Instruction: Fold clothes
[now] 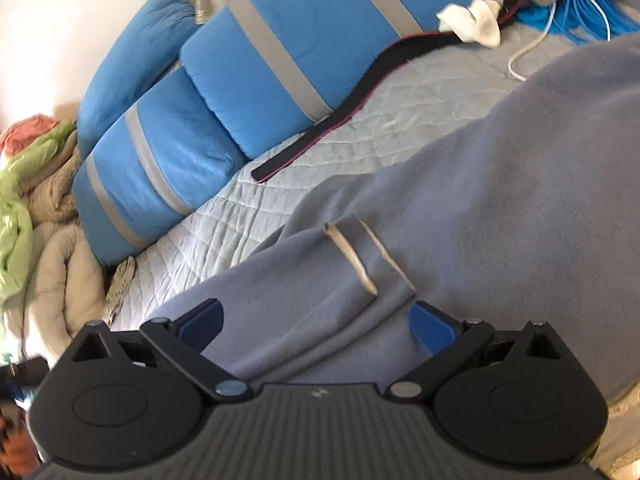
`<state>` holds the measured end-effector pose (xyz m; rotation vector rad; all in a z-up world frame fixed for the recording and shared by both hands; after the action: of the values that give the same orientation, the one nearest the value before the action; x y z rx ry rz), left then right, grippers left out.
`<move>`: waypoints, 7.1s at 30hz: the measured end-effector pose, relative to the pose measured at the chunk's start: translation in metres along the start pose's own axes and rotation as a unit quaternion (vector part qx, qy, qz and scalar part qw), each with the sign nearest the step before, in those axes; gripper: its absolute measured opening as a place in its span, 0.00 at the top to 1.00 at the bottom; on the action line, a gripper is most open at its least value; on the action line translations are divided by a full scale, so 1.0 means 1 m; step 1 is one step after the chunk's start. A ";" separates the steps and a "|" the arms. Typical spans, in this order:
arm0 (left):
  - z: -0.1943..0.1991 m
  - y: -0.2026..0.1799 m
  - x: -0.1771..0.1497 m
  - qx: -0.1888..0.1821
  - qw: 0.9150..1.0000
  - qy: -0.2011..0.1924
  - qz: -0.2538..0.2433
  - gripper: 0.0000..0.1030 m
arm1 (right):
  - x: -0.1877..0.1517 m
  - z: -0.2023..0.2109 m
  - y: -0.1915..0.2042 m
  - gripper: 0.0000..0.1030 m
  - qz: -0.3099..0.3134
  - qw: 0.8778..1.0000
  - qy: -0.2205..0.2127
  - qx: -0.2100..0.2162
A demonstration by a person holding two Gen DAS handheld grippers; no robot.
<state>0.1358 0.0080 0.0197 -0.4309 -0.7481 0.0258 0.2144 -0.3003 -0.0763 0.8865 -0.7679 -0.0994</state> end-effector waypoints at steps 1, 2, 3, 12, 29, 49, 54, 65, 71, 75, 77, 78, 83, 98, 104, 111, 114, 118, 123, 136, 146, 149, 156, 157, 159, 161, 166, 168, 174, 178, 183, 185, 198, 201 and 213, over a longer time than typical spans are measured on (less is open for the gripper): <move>0.000 0.001 -0.002 0.000 1.000 0.002 0.001 0.18 | 0.002 -0.002 -0.003 0.08 -0.018 1.000 0.001 -0.001; 0.001 0.003 -0.004 0.000 1.000 0.004 0.002 0.18 | 0.004 -0.003 -0.006 0.08 -0.037 0.999 0.000 0.004; 0.000 0.004 -0.006 -0.002 1.000 0.005 0.004 0.18 | 0.007 -0.004 -0.009 0.08 -0.057 0.998 -0.003 0.012; -0.010 0.014 -0.016 -0.016 0.999 0.019 0.036 0.18 | 0.010 -0.011 -0.012 0.37 -0.102 0.995 -0.005 0.010; -0.013 0.021 -0.024 -0.009 0.998 0.026 0.049 0.18 | 0.009 0.032 0.002 1.00 -0.021 0.997 -0.053 -0.049; -0.020 0.036 -0.026 0.000 0.997 0.035 0.070 0.18 | 0.016 0.064 -0.038 1.00 -0.015 0.992 -0.057 -0.107; -0.022 0.036 -0.026 -0.001 0.997 0.036 0.072 0.18 | 0.009 0.062 -0.042 0.43 -0.002 0.992 -0.057 -0.115; -0.069 0.050 -0.012 -0.096 0.981 0.054 0.162 0.18 | 0.000 0.047 0.025 0.06 0.173 0.982 -0.046 -0.060; -0.095 0.045 -0.009 -0.140 0.970 0.079 0.185 0.18 | -0.021 0.026 0.033 0.05 0.222 0.974 -0.003 -0.039; -0.103 0.043 -0.001 -0.134 0.970 0.082 0.185 0.18 | -0.038 0.023 0.050 0.04 0.251 0.967 -0.001 -0.041; -0.110 0.043 0.001 -0.124 0.971 0.091 0.184 0.19 | -0.052 0.021 0.066 0.04 0.285 0.957 0.001 -0.049; -0.113 0.043 0.002 -0.121 0.971 0.096 0.184 0.18 | -0.062 0.019 0.077 0.04 0.308 0.950 0.002 -0.052; -0.121 0.041 0.006 -0.106 0.969 0.109 0.196 0.20 | -0.117 0.001 0.134 0.01 0.431 0.901 0.013 -0.051; -0.129 0.050 0.005 -0.059 0.944 0.157 0.285 0.62 | -0.218 -0.070 0.218 0.01 0.647 0.745 -0.071 -0.147; -0.132 0.048 0.008 -0.045 0.938 0.172 0.299 0.74 | -0.225 -0.092 0.202 0.21 0.707 0.662 -0.100 -0.228; -0.138 0.048 0.012 -0.048 0.943 0.177 0.277 0.86 | -0.230 -0.081 0.194 1.00 0.712 0.673 -0.063 -0.191; -0.144 0.050 0.012 -0.047 0.945 0.181 0.269 0.89 | -0.232 -0.075 0.191 1.00 0.712 0.679 -0.046 -0.173; -0.151 0.056 0.010 -0.051 0.944 0.182 0.270 0.90 | -0.235 -0.067 0.187 1.00 0.710 0.688 -0.024 -0.148; -0.155 0.058 0.010 -0.057 0.946 0.181 0.263 0.90 | -0.241 -0.058 0.188 1.00 0.700 0.703 -0.010 -0.130; -0.135 0.060 0.008 -0.144 0.939 0.171 0.261 0.45 | -0.236 -0.056 0.189 0.20 0.636 0.766 0.009 -0.090; -0.116 0.039 -0.024 -0.145 0.944 0.177 0.239 0.43 | -0.205 -0.023 0.192 0.02 0.563 0.825 -0.026 -0.047; -0.119 0.037 -0.026 -0.139 0.946 0.172 0.238 0.55 | -0.193 -0.012 0.193 0.00 0.545 0.837 -0.038 -0.041; -0.119 0.050 -0.022 -0.074 0.964 0.197 0.160 0.91 | -0.177 0.009 0.186 0.00 0.541 0.837 -0.058 -0.058; -0.117 0.053 -0.019 -0.071 0.966 0.199 0.150 0.91 | -0.175 0.012 0.184 0.00 0.540 0.838 -0.060 -0.059; -0.113 0.058 -0.016 -0.067 0.967 0.204 0.134 0.92 | -0.171 0.017 0.179 0.00 0.536 0.840 -0.062 -0.062; -0.109 0.062 -0.014 -0.069 0.969 0.205 0.119 0.92 | -0.167 0.020 0.171 0.00 0.531 0.842 -0.060 -0.070; -0.092 0.082 -0.007 -0.062 0.972 0.205 0.100 0.92 | -0.160 0.027 0.154 0.00 0.513 0.852 -0.055 -0.088; -0.082 0.095 -0.003 -0.060 0.972 0.205 0.095 0.91 | -0.156 0.029 0.149 0.00 0.507 0.855 -0.054 -0.094; -0.043 0.159 0.014 -0.028 0.974 0.206 0.088 0.91 | -0.146 0.030 0.136 0.00 0.489 0.864 -0.051 -0.103; -0.009 0.210 0.026 -0.001 0.975 0.202 0.088 0.91 | -0.148 0.024 0.134 0.00 0.484 0.869 -0.039 -0.090; 0.010 0.250 0.029 0.014 0.974 0.183 0.130 0.89 | -0.151 0.006 0.142 0.01 0.453 0.891 -0.005 -0.032; 0.008 0.248 0.023 0.014 0.974 0.186 0.132 0.88 | -0.148 -0.003 0.150 0.29 0.441 0.897 0.004 -0.009; 0.004 0.248 0.012 -0.002 0.974 0.158 0.165 0.67 | -0.119 -0.110 0.191 0.87 0.497 0.834 0.176 0.164; 0.007 0.249 0.009 -0.008 0.973 0.157 0.169 0.67 | -0.119 -0.138 0.175 0.71 0.484 0.826 0.227 0.177; 0.006 0.253 0.006 -0.028 0.969 0.167 0.181 0.66 | -0.097 -0.147 0.149 0.19 0.477 0.805 0.274 0.221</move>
<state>0.1687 0.2421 -0.0709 -0.6040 -0.3320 0.2702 0.2039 -0.0700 -0.0788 0.8025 -0.6096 1.2338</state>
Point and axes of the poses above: each gripper's, at about its wrist camera, not at the fingertips, and z roughly against the way its jaws point, y to its left, x to its top, the point moved 9 cm from there along -z, roughly the way its jaws point, and after that the axes turned 11 degrees about x, right-handed, at the moved point
